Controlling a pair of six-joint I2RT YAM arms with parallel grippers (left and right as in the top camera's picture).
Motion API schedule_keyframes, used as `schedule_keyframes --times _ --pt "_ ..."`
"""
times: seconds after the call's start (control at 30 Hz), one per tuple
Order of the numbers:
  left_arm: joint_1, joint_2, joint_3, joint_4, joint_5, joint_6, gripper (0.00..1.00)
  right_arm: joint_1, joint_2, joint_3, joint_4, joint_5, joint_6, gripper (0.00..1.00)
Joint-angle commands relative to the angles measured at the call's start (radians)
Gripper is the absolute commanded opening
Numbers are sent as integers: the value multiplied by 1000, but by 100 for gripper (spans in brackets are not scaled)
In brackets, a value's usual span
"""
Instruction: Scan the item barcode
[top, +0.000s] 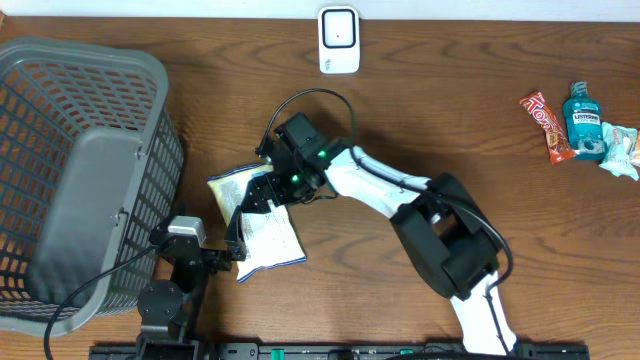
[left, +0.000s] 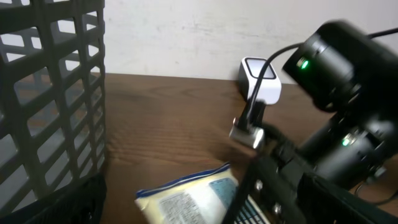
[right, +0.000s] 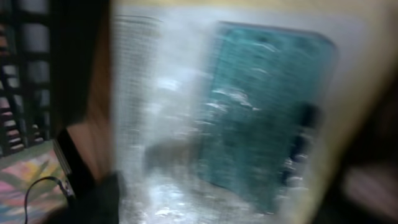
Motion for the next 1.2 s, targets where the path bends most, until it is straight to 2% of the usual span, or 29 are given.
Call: schedule_keyframes --times 0.0,0.3,0.47,0.57,0.63,0.67,0.77,0.8,0.87,0.93,1.0,1.03,1.07,1.1,1.13,1.17 --pt "5 -5 -26 -17 2 -5 97 23 107 -40 -55 104 40 1" --pt "5 -5 -26 -17 2 -5 98 -68 -11 -39 -257 480 34 1" --pt "5 -5 -26 -17 2 -5 98 -174 -181 -39 -388 702 -80 1" --pt "5 -5 -26 -17 2 -5 98 -225 -275 -39 -433 761 -138 1" --pt "5 -5 -26 -17 2 -5 98 -249 -320 -39 -450 708 -168 1" --pt "5 -5 -26 -17 2 -5 98 -255 -337 -39 -455 656 -167 5" --pt "5 -5 -26 -17 2 -5 98 -246 -351 -39 -432 467 -167 57" --pt "5 -5 -26 -17 2 -5 98 -238 -349 -39 -415 407 -167 64" --pt "5 -5 -26 -17 2 -5 98 -219 -338 -39 -370 280 -167 72" --pt "5 -5 -26 -17 2 -5 98 -195 -330 -39 -312 190 -167 90" --pt "5 -5 -26 -17 2 -5 98 -162 -324 -39 -255 180 -159 97" --pt "5 -5 -26 -17 2 -5 98 -145 -323 -39 -230 180 -147 95" --pt "5 -5 -26 -17 2 -5 98 -127 -317 -39 -206 180 -124 80" --pt "5 -5 -26 -17 2 -5 98 -95 -306 -39 -163 180 -64 34" --pt "5 -5 -26 -17 2 -5 98 -71 -293 -39 -129 183 -33 19" --pt "5 -5 -26 -17 2 -5 98 -51 -282 -39 -98 190 -11 11"
